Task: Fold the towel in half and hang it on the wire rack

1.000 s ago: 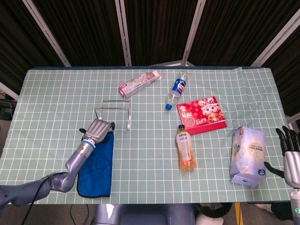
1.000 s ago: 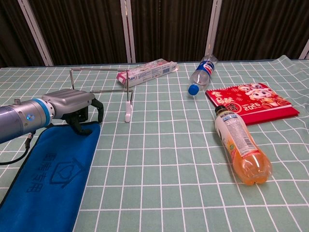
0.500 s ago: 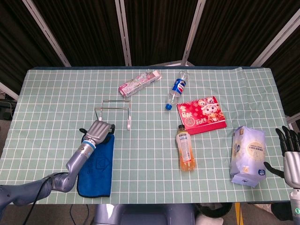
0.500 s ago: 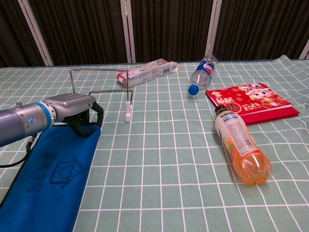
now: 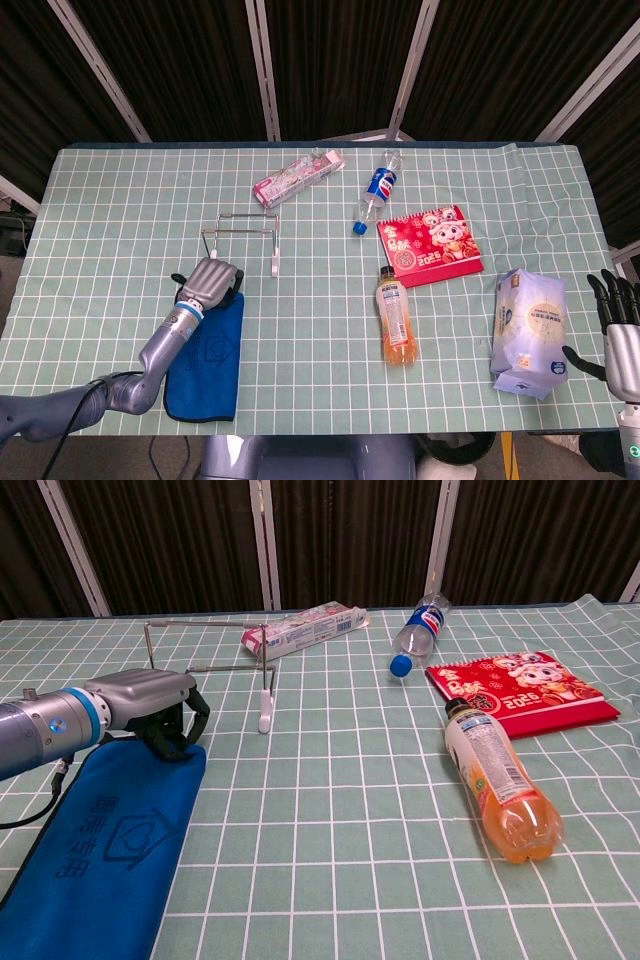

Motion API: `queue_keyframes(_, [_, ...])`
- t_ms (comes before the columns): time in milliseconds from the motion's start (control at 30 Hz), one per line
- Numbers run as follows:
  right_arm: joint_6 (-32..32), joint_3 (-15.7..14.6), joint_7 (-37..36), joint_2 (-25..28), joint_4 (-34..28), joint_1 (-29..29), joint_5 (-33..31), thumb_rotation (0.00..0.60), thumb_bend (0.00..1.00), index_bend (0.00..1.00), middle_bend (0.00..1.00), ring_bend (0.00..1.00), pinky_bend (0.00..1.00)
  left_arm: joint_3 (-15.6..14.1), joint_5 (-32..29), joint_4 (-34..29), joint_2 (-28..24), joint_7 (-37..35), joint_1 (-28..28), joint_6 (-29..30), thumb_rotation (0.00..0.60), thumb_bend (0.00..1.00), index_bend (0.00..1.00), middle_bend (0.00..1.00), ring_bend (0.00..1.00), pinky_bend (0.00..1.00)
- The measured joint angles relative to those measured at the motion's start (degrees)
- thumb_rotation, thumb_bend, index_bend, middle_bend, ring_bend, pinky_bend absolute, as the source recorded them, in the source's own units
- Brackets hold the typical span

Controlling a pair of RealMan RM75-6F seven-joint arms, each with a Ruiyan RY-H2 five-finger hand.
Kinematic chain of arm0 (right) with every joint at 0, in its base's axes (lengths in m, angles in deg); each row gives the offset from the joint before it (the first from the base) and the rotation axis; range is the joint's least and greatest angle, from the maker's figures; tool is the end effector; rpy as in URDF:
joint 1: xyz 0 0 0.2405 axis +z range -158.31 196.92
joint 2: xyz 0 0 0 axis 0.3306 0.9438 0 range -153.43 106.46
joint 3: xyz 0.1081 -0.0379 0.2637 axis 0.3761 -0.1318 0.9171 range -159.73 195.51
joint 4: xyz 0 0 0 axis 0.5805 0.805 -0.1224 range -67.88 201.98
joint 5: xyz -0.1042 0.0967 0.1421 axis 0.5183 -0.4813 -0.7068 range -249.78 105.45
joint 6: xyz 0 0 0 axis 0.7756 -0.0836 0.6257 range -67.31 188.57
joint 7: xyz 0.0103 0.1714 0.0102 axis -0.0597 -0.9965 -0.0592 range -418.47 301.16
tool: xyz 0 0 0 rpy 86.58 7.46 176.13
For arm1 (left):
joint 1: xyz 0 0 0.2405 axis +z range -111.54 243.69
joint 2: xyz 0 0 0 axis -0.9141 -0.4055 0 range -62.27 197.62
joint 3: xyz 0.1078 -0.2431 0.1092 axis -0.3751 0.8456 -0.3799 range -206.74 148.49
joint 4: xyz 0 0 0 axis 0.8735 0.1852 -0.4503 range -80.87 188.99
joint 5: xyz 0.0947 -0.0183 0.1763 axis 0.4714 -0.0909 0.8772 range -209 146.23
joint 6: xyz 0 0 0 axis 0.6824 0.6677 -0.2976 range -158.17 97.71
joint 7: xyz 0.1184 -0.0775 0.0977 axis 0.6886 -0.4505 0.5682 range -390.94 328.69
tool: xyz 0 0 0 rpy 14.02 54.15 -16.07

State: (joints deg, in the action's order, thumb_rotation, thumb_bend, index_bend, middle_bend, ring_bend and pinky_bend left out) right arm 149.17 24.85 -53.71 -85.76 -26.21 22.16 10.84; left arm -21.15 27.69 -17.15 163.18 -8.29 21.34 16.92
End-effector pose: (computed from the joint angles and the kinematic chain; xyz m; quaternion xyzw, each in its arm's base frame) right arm -0.3382 -0.2116 0.2157 0.5632 -0.3403 0.3789 0.6507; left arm -0.1985 0.4021 -0.0639 -0.7750 -0.3757 -0.2782 0.4253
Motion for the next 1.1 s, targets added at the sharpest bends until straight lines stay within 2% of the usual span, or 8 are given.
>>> queue_keyframes(267, [0.4,-0.1,-0.3,0.2,-0.3,-0.2,0.4,0.600,0.00,0.00,0.00,0.00,0.00,0.1,-0.1,-8.7,-3.3,3.7,1.3,5.7,0.600,0.74,0.89,1.00,1.00,1.00])
queue_keyframes(567, [1.1,-0.2,-1.0,0.7,-0.8,-0.5,1.1,0.600,0.00,0.00,0.00,0.00,0.00,0.9,1.6,-26.0,-12.1,8.4,3.4,14.0,0.600,0.75,0.91,1.00,1.00,1.00])
queue_keyframes(800, [1.7,-0.2,-1.8,1.1,-1.0,-0.8,1.5,0.600,0.00,0.00,0.00,0.00,0.00,3.1,2.0,-38.1,-19.6,15.8,4.3,21.8,0.600,0.75,0.92,1.00,1.00,1.00])
queue_keyframes(933, [1.8,-0.2,-2.2,1.3,-1.0,-0.8,1.6,0.600,0.00,0.00,0.00,0.00,0.00,5.0,1.2,-41.1,-21.7,20.8,3.8,24.4,0.600,0.75,0.93,1.00,1.00,1.00])
queue_keyframes(1100, [1.7,0.0,-2.6,1.4,-0.9,-0.8,1.3,0.600,0.00,0.00,0.00,0.00,0.00,7.5,-1.3,-41.6,-22.8,27.8,1.2,25.8,0.600,0.75,0.93,1.00,1.00,1.00])
